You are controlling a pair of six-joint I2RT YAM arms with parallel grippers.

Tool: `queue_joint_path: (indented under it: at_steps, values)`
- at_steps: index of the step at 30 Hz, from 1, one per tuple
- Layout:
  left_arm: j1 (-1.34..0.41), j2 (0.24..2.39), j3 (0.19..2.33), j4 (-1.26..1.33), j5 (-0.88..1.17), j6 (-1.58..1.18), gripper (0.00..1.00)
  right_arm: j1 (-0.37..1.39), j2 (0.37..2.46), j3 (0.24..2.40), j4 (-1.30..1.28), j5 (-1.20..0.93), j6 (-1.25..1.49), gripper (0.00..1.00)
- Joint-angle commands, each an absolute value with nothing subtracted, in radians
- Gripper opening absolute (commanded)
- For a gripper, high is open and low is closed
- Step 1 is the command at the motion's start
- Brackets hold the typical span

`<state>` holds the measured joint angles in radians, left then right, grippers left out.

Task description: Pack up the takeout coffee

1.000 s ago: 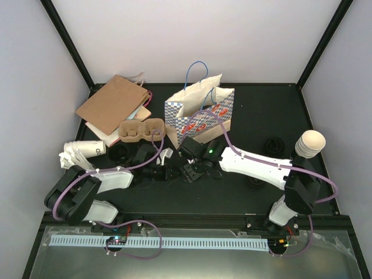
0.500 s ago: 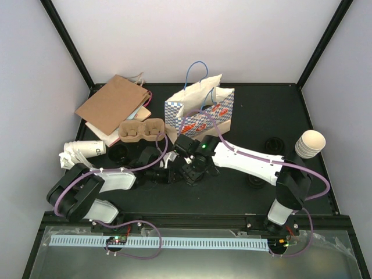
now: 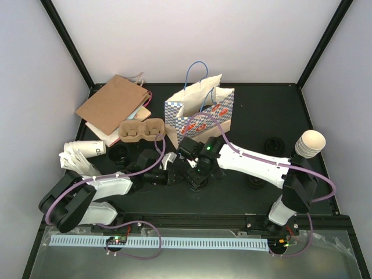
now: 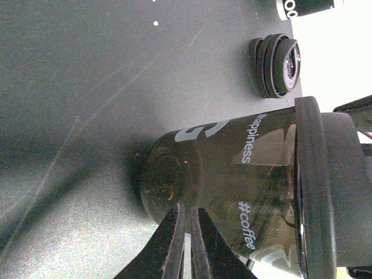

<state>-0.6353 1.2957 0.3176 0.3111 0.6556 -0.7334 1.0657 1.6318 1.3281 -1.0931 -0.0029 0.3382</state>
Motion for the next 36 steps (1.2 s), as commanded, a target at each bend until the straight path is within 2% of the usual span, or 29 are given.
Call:
queue_joint_path:
  at_steps: [1,10,21,27,36]
  values:
    - [-0.627,1.287,0.340,0.305,0.638,-0.717,0.06,1.072,1.670,1.359,-1.140,-0.008,0.331,0.70]
    - [-0.616,1.287,0.338,0.297,0.616,-0.719,0.08,1.072,1.733,1.397,-1.143,-0.002,0.302,0.70]
    - [-0.600,1.059,0.283,0.224,0.524,-0.732,0.08,1.072,1.781,1.370,-1.134,-0.020,0.280,0.70]
    - [-0.586,1.013,0.281,0.236,0.554,-0.745,0.17,1.072,1.798,1.370,-1.136,-0.022,0.272,0.69]
    - [-0.587,1.124,0.295,0.368,0.696,-0.775,0.31,1.073,1.805,1.379,-1.137,-0.024,0.271,0.69]
